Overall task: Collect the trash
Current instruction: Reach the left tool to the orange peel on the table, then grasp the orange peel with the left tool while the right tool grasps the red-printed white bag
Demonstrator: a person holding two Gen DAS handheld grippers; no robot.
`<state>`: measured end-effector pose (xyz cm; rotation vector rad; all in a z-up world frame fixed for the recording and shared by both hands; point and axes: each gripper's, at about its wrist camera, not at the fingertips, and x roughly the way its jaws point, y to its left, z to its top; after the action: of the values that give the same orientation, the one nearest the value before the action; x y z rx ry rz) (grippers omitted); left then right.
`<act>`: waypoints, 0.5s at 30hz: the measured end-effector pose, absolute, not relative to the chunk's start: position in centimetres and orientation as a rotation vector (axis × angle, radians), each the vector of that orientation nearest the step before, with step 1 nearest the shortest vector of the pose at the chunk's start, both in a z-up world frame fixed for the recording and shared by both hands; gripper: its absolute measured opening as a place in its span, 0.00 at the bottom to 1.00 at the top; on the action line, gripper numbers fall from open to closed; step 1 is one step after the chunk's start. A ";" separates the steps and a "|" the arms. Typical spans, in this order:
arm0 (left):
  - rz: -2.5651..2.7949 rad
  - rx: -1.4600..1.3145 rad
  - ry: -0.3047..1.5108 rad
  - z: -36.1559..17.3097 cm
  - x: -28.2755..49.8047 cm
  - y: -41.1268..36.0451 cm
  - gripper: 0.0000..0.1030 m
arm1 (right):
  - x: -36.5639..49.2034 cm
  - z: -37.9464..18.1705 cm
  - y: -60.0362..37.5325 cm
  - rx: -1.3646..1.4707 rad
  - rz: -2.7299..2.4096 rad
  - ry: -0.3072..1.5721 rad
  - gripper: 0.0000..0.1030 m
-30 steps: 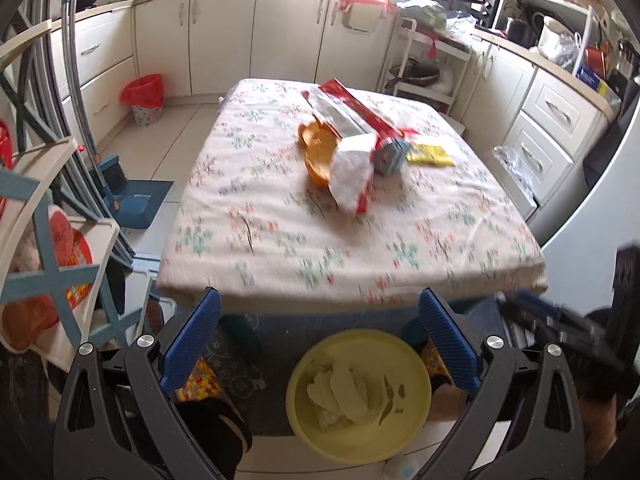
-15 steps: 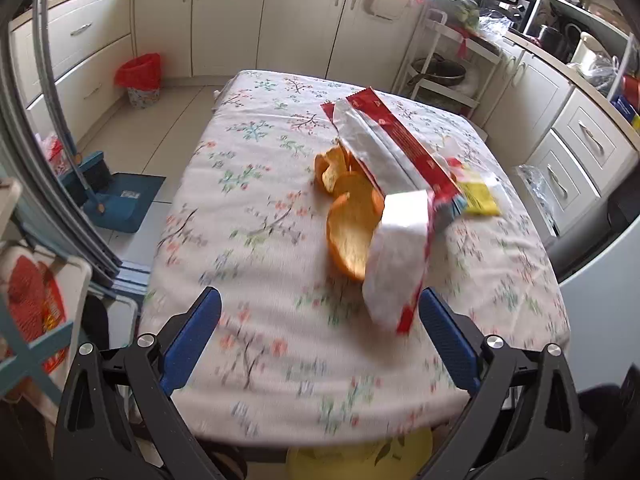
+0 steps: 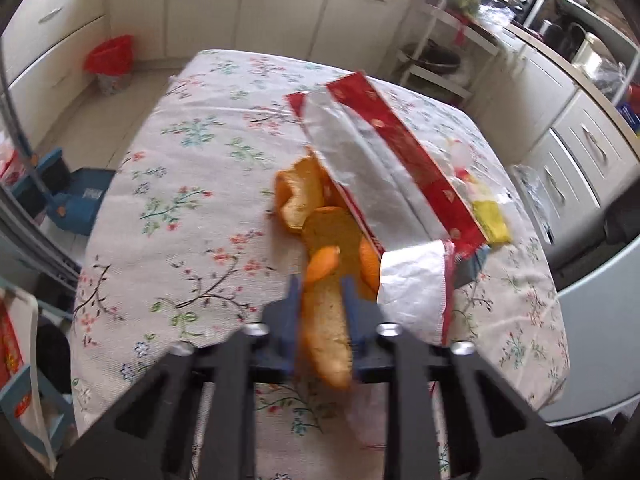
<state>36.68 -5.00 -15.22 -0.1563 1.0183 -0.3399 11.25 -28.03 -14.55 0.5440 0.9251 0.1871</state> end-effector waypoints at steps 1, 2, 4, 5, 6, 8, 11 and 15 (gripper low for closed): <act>-0.356 -0.148 1.022 -15.0 36.5 -5.1 0.07 | 11.2 -14.4 -28.1 0.545 0.188 0.920 0.64; -0.360 -0.141 1.021 -14.8 36.4 -5.0 0.05 | 11.4 -14.2 -28.1 0.546 0.189 0.916 0.64; -0.354 -0.109 1.003 -14.0 35.8 -4.8 0.05 | 11.7 -13.6 -28.1 0.547 0.196 0.904 0.64; -0.350 -0.102 0.997 -13.7 35.6 -4.5 0.05 | 11.9 -13.3 -28.1 0.545 0.200 0.898 0.64; -0.346 -0.097 0.990 -13.2 35.3 -3.9 0.05 | 12.3 -12.9 -28.0 0.538 0.205 0.893 0.64; -0.337 -0.081 0.983 -12.5 34.8 -3.0 0.05 | 13.0 -12.4 -27.8 0.526 0.215 0.891 0.64; -0.326 -0.042 0.972 -11.4 33.7 -1.7 0.05 | 15.5 -10.7 -27.0 0.476 0.241 0.872 0.64; -0.330 -0.026 0.998 -11.8 33.3 -0.3 0.05 | 20.3 -7.1 -25.0 0.313 0.290 0.808 0.67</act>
<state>33.27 -0.31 -11.85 -0.0257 0.9980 -0.3297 20.30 -25.00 -7.06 0.3130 0.8085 0.2897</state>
